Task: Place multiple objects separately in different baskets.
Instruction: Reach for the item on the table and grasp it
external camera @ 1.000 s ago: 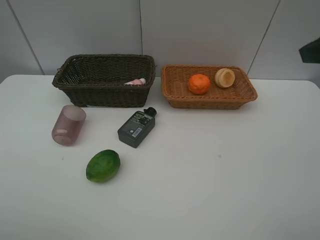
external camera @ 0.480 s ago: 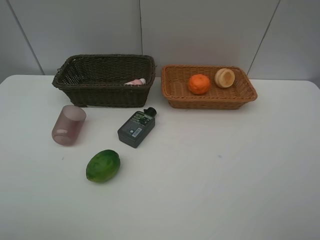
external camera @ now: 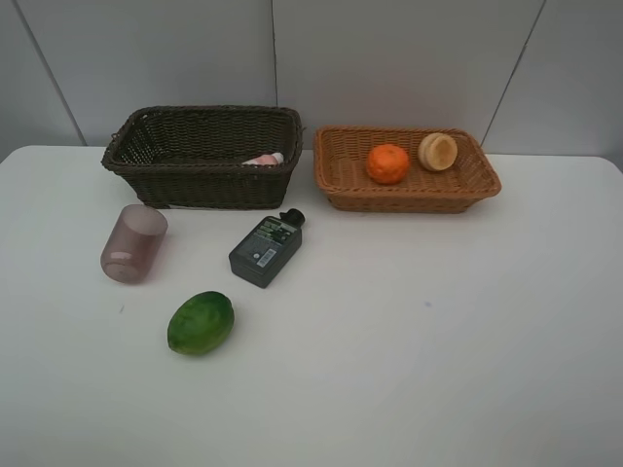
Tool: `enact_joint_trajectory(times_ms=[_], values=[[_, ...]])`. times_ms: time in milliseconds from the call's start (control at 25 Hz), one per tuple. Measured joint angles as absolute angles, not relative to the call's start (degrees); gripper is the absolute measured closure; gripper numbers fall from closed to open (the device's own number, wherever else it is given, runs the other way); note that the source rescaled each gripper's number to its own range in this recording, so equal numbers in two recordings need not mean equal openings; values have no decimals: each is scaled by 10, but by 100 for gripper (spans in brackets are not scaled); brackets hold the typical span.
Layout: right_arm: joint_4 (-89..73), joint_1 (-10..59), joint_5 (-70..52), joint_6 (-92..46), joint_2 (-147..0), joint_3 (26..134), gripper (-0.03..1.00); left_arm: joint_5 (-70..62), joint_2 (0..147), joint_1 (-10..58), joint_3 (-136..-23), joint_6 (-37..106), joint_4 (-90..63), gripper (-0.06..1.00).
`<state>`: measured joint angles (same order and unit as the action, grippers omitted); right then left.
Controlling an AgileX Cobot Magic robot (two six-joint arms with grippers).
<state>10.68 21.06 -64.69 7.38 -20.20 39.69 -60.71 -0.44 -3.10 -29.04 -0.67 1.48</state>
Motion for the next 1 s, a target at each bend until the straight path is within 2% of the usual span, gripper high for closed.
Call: enact_joint_trajectory(times_ms=[160,320,1000], values=[[98,125,-646,59,-187,387,15,-607,-4,-31,-290,-7,15,-6],[56,71,-642,27,-165,384,15,-607,-4,-31,-290,-7,15,-6],[0,30,-616,-18,0,303,15,-607,-4,-31,-290,-7,15,-6]])
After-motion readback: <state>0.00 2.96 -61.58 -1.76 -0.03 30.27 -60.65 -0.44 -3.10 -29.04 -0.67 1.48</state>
